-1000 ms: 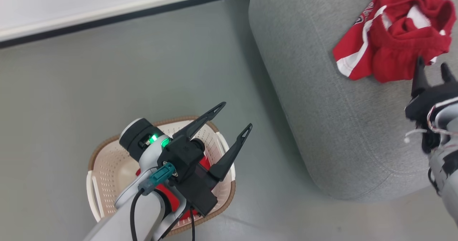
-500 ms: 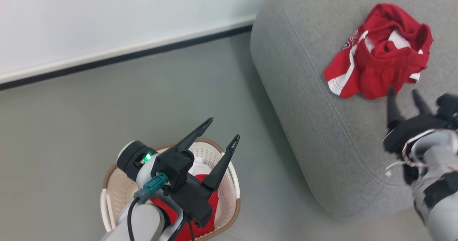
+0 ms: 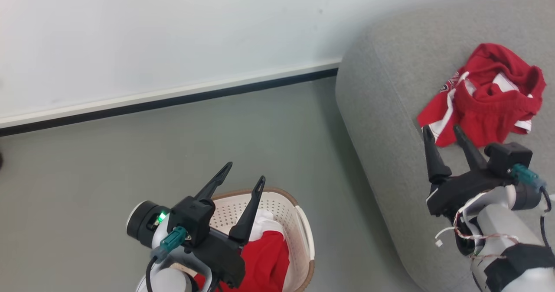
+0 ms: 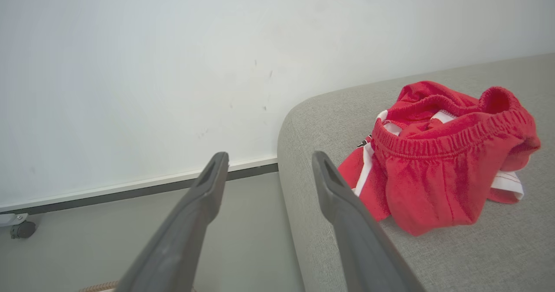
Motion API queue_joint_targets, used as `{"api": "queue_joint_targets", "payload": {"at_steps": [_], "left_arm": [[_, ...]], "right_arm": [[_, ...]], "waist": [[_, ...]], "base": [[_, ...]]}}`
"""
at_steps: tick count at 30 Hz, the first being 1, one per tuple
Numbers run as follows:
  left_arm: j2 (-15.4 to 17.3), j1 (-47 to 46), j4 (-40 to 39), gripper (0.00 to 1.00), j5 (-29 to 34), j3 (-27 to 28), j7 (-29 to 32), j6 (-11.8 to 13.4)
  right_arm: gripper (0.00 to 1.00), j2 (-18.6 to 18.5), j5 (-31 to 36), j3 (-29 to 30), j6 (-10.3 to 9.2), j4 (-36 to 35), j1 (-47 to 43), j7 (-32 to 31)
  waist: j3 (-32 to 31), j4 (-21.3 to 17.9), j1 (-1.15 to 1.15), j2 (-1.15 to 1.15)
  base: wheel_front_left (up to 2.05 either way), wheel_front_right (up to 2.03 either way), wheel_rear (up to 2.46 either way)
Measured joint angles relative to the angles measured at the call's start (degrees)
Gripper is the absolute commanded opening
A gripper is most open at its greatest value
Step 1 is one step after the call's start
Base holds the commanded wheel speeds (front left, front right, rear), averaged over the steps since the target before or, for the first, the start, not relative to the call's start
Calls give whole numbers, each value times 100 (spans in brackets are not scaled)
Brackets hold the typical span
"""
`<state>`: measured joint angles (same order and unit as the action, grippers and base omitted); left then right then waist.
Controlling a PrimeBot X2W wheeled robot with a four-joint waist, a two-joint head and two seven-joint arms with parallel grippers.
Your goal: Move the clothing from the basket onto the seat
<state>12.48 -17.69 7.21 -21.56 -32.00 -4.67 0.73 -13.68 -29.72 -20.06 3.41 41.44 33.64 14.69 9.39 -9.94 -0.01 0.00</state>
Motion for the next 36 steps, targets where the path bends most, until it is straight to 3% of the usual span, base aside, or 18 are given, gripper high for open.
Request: {"api": "queue_joint_targets", "payload": {"at_steps": [7,15,36], "left_arm": [[37,299,53,100,-48,260,-96,287],[122,586,84,100,-213,621,-158,446],[193,1429,-82,100,-298,1538,-310,635]], "right_arm": [[100,52,211,-109,-147,-907,-626,0],[100,70,357,-170,-301,-1480,-1139,1],[100,-153,446,-146,-628,-2136,-1879,-105]], "waist": [[-267,343,0,0],[-499,611,0,0],[-819,864,1,1]], "base": [[0,0,0],[0,0,0],[0,0,0]]}}
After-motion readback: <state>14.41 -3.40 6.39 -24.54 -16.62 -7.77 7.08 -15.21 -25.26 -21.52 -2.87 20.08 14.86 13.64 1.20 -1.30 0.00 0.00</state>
